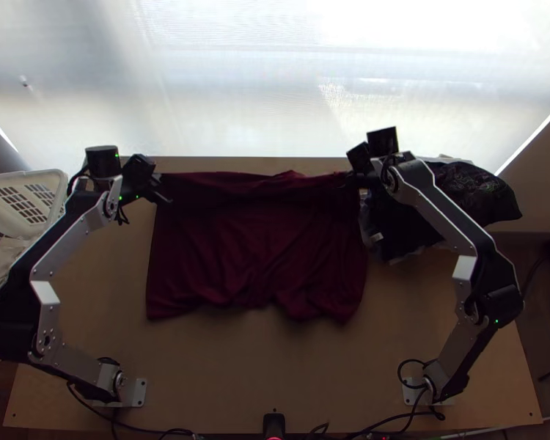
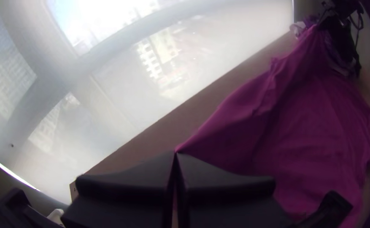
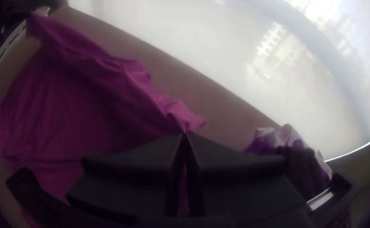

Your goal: Fold the t-shirt

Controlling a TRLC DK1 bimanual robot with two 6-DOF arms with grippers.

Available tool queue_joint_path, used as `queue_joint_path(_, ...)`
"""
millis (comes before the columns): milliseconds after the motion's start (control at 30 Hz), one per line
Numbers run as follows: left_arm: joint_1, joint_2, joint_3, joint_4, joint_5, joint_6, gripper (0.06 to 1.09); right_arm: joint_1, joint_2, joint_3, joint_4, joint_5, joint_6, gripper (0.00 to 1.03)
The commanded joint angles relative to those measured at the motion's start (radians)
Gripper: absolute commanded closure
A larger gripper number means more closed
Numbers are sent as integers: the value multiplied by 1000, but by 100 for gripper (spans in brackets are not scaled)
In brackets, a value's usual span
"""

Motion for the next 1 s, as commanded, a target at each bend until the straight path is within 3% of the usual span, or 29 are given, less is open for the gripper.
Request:
queue_joint_path(0,1,-155,-196,-5,-2,106,104,-6,-136,-191,-13,1,6,100)
queue_joint_path(200,19,-204,-305,-4,0,177,104,-12,-152,-283,-13,1,6,100)
queue_joint_path(967,45,-192,-440,44,-6,281,104,10,-151,-439,-44,0,42,100)
